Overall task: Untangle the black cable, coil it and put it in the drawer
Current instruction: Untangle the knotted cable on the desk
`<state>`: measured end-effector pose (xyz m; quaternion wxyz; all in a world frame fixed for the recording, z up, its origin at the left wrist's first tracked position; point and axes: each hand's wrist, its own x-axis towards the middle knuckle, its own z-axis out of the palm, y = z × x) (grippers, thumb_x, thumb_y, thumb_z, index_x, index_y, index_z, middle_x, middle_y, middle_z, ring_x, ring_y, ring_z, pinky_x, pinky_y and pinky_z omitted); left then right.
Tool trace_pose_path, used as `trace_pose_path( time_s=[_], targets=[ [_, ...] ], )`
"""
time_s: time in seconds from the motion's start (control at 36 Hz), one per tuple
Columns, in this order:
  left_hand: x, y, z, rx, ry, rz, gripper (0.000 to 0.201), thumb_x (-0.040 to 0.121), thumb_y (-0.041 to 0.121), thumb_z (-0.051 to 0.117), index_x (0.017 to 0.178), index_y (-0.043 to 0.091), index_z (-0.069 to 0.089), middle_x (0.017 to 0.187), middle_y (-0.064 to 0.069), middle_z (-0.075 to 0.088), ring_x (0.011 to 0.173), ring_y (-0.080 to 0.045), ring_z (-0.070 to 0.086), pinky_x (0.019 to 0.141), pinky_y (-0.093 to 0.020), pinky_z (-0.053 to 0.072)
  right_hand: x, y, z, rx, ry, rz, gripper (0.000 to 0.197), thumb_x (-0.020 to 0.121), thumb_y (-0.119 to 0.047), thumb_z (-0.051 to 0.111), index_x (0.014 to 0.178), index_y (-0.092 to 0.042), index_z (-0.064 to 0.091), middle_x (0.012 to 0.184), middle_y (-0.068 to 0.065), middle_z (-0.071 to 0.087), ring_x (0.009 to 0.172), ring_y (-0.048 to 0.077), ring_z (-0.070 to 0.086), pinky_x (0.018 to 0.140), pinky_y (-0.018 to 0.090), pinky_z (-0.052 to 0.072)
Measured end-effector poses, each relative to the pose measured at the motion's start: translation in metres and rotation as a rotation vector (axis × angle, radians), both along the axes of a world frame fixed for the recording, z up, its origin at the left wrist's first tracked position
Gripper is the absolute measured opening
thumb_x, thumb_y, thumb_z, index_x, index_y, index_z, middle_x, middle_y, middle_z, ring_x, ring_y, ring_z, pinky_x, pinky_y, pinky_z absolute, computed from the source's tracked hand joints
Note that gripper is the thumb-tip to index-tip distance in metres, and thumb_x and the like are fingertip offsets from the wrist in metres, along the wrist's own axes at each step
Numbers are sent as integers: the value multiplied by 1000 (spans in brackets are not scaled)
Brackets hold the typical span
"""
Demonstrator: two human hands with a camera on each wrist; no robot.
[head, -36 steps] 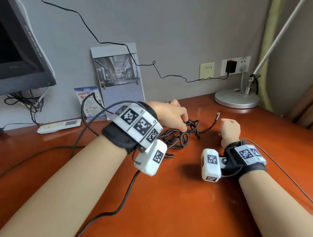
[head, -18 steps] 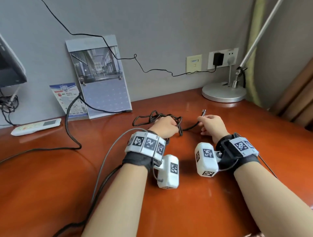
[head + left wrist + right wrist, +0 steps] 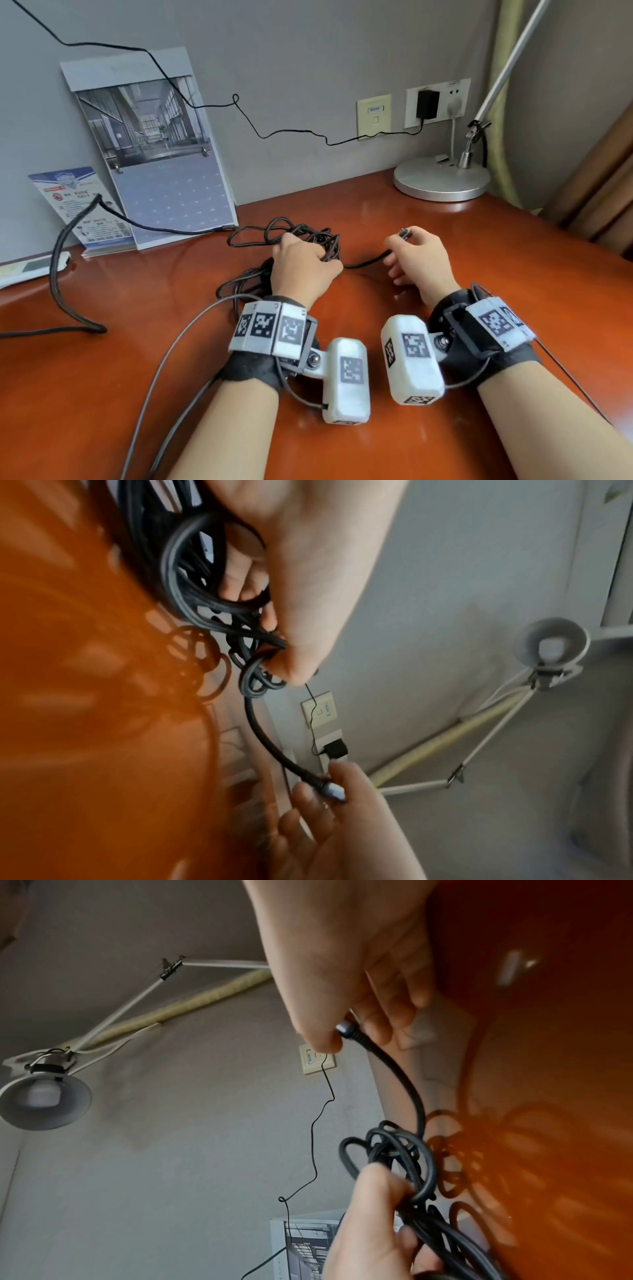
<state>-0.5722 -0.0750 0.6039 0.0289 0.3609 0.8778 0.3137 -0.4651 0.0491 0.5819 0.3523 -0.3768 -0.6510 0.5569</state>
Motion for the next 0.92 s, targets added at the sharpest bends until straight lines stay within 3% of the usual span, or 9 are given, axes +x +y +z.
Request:
trace_pose_path(
  time_s=[0.11,0.22,0.31,0.36,0.42,0.47,0.58,0.81,0.92],
  targets=[
    [-7,-4,-5,230,-5,28,36,78,27,63,47,21,44,93,0,53,97,-14,47,65,-26,29,-4,2,1,-52,50,-25,17,90,-17,49,73,-16,53,59,5,57,46,16,49,45,24,45],
    [-4,-9,-10,441,-112,21,38,78,18,59,48,13,35,63,6,42,73,-10,44,54,-24,25,-6,-2,3,-242,211,-20,15,93,-8,47,79,-13,49,59,8,51,51,18,51,45,22,51],
    [-4,-13,-10,622,-252,42,11,79,15,61,71,10,67,96,6,64,88,-5,55,68,-16,37,-9,-7,3,-347,318,42,17,96,-4,44,81,-11,48,63,8,52,57,18,55,51,23,55],
    [-3,-16,-9,705,-354,38,15,78,12,61,66,19,67,100,9,65,84,-5,56,69,-18,38,-11,-10,3,-412,354,80,18,97,-1,40,82,-10,47,70,12,54,60,18,55,52,22,56],
    [-2,-17,-9,742,-395,18,34,78,8,60,48,23,55,81,11,57,68,-5,47,64,-23,34,-13,-13,2,-473,390,95,19,98,1,38,84,-8,47,73,13,55,61,19,55,53,23,56],
    [0,-18,-8,754,-413,3,35,79,7,59,50,18,44,73,9,49,62,-7,40,63,-26,30,-15,-13,3,-530,428,111,18,98,3,38,86,-6,48,76,14,57,63,19,57,52,23,56],
    [4,-21,-4,752,-462,17,21,71,25,60,52,25,52,72,5,47,62,-9,43,63,-25,36,-16,-20,5,-627,454,177,18,97,6,36,89,-6,48,84,16,59,67,18,63,53,24,57],
    [9,-24,0,859,-553,25,30,71,28,52,82,0,56,72,-9,47,66,-20,43,63,-37,39,-20,-36,7,-748,465,331,17,97,3,39,97,-9,51,70,8,70,57,10,66,59,21,57],
    [10,-23,-2,850,-546,19,23,70,27,52,86,11,56,71,-1,54,66,-16,49,64,-34,41,-20,-41,7,-714,424,399,15,98,0,39,98,-10,51,70,6,69,62,11,60,64,24,54]
  ],
)
